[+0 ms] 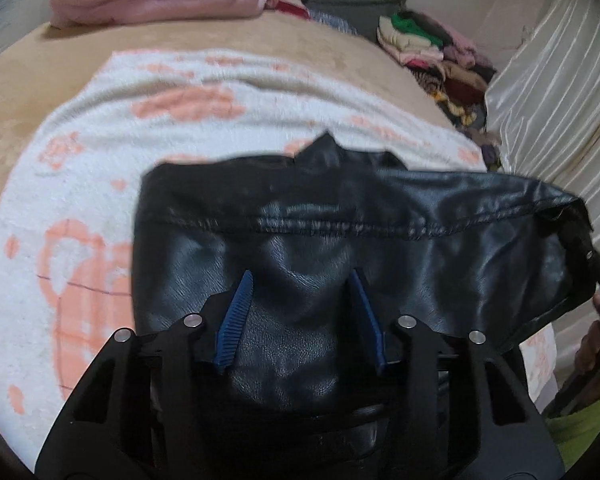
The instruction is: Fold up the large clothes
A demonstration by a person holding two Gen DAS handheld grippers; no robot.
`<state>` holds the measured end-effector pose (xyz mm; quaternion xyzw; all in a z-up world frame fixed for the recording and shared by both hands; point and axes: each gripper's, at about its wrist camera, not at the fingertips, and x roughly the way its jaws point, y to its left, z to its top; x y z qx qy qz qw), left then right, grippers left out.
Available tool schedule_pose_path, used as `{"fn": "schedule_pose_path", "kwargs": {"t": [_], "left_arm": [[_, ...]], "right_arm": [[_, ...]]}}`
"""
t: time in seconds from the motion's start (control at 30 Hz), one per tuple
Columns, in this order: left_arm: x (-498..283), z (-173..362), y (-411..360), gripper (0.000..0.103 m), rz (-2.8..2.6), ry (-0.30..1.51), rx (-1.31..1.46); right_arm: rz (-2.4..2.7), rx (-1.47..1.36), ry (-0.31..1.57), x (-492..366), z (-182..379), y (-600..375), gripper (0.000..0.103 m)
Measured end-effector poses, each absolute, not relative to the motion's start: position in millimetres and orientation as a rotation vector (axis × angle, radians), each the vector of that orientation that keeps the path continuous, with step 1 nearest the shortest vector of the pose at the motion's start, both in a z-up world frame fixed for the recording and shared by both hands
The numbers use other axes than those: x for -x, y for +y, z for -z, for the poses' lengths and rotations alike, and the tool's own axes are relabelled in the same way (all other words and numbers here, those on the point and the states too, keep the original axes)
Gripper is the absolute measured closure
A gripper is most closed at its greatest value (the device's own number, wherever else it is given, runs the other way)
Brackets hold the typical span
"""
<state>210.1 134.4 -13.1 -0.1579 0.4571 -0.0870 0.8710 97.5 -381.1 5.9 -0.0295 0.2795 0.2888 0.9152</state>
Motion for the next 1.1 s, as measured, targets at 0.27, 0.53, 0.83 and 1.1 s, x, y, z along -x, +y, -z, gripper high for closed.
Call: {"fn": "schedule_pose_path", "kwargs": {"t": [0.27, 0.53, 0.83, 1.1], "left_arm": [[-216, 44, 129, 0.063, 0.184, 1.02, 0.324], [-218, 54, 126, 0.063, 0.182, 1.032, 0.299], [-218, 54, 125, 0.063, 0.182, 1.021, 0.296], [-216, 54, 122, 0.063, 0.176, 1.009, 0.264]], "right_arm": [[-0.575, 0.081, 0.631, -106, 14, -378, 0.084], [-0.511, 0.096, 0.688, -112, 26, -381, 0.056], [-0.422, 0.088, 0.581, -103, 6, -392, 0.045], [-0.509, 0.182, 0.616, -115, 19, -340, 0.045]]}}
